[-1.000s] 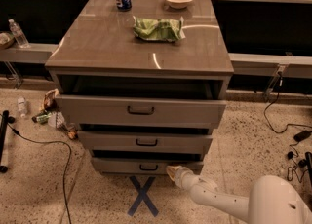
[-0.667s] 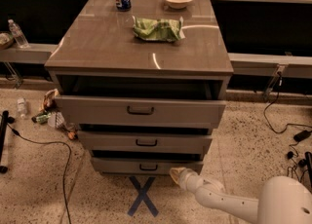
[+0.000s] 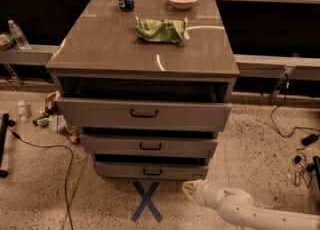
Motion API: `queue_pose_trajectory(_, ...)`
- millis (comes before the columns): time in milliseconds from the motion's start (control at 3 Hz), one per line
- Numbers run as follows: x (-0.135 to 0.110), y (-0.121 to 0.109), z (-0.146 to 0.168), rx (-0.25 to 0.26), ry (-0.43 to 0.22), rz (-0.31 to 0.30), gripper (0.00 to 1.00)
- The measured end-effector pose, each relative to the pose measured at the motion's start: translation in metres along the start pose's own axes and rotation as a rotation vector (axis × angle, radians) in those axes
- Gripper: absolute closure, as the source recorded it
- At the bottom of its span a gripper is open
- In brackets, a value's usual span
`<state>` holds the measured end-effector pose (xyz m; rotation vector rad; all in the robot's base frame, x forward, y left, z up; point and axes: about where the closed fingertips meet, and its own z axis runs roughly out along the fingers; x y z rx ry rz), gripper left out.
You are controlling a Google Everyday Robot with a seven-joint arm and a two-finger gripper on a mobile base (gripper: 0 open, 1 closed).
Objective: Close bottom drawer
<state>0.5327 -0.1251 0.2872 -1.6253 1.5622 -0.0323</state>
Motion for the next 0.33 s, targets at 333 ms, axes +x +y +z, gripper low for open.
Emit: queue_pose_trajectory(333, -0.0392, -0.0014, -0.0568, -0.028, -0.008, 0.129, 0.82)
